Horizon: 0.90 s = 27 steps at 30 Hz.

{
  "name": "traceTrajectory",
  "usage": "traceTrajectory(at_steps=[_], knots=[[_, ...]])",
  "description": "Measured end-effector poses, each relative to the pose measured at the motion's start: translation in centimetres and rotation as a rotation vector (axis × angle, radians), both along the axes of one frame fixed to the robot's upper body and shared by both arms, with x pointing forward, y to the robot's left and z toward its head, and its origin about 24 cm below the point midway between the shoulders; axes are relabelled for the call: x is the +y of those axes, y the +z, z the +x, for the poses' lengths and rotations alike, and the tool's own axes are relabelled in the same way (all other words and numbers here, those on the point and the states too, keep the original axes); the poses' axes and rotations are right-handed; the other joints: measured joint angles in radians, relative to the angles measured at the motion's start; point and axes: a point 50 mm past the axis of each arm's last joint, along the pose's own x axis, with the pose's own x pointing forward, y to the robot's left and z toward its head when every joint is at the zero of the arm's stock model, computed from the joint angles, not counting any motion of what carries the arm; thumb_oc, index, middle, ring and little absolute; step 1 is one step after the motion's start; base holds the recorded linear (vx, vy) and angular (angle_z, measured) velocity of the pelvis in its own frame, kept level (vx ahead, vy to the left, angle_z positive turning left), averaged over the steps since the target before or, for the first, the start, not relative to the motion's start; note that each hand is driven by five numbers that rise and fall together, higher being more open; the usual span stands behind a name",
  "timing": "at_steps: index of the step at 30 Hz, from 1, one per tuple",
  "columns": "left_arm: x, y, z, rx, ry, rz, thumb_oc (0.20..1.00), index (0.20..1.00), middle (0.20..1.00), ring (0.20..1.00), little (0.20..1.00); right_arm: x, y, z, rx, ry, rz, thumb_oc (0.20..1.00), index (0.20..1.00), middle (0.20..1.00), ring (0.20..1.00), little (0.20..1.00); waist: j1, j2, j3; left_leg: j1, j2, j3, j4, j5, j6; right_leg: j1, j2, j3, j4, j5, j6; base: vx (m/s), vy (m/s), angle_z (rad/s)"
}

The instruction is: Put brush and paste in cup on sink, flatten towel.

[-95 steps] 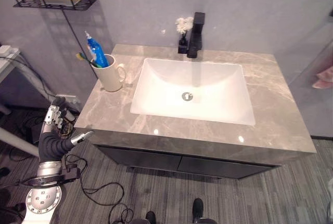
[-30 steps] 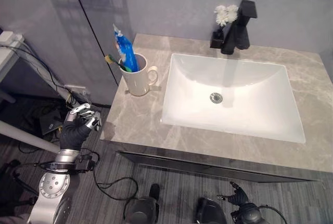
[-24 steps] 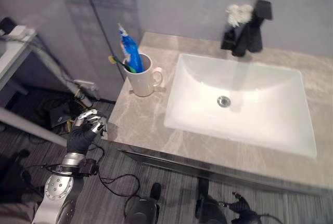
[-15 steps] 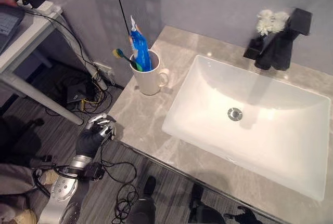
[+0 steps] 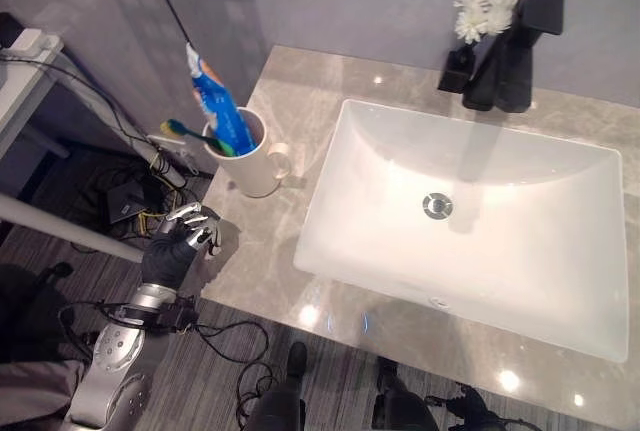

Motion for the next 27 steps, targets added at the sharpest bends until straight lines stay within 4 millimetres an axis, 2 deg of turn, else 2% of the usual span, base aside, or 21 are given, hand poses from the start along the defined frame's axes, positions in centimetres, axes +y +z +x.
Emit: traceTrajectory(at_steps=[5, 9, 13, 19, 27], knots=[[0.2, 0.1, 0.6, -0.001, 0.016, 0.002, 0.2, 0.2, 0.2, 0.2, 0.2, -0.1, 0.0, 0.0, 0.016, 0.006, -0.007, 1.0, 1.0, 1.0, 1.0, 1.0, -0.019, -0.001, -0.003, 0.007, 0.004, 0.024, -0.007, 0.0, 0.0, -0.007, 0.004, 0.02, 0.0, 0.0, 0.0, 0.02, -0.01, -0.13], [0.7, -0.8, 0.7, 0.04, 0.047, 0.007, 0.2, 0.2, 0.2, 0.2, 0.2, -0.1, -0.1, -0.2, 0.026, 0.007, -0.008, 1.0, 1.0, 1.0, 1.0, 1.0, -0.027, -0.003, -0.027, 0.007, 0.004, 0.036, -0.013, 0.0, 0.0, -0.018, 0.005, 0.036, 0.0, 0.001, 0.001, 0.02, -0.019, -0.11], [1.2, -1.1, 1.1, 0.05, 0.083, 0.042, 0.2, 0.2, 0.2, 0.2, 0.2, 0.0, -0.1, 0.0, 0.024, 0.015, -0.005, 1.0, 1.0, 1.0, 1.0, 1.0, -0.025, -0.018, -0.043, 0.005, 0.007, 0.052, -0.013, 0.0, 0.0, -0.029, 0.01, 0.049, 0.0, 0.005, 0.0, 0.01, -0.018, -0.11], [1.4, -0.9, 1.4, 0.04, 0.117, 0.049, 0.2, 0.2, 0.2, 0.2, 0.2, 0.2, -0.1, -0.1, 0.029, 0.029, -0.004, 1.0, 1.0, 1.0, 1.0, 1.0, -0.029, -0.031, -0.052, 0.0, 0.018, 0.054, -0.014, 0.001, -0.003, -0.036, 0.022, 0.051, 0.0, 0.006, -0.002, 0.0, -0.002, -0.01], [1.7, 0.5, 3.2, -0.027, 0.179, 0.067, 0.2, 0.2, 0.2, 0.2, 0.2, 0.3, -0.2, -0.1, 0.031, 0.031, -0.004, 1.0, 1.0, 1.0, 1.0, 1.0, -0.038, -0.039, -0.057, -0.038, 0.024, 0.065, -0.014, 0.007, -0.008, -0.077, 0.031, 0.059, 0.0, 0.014, -0.007, 0.0, 0.0, -0.02]])
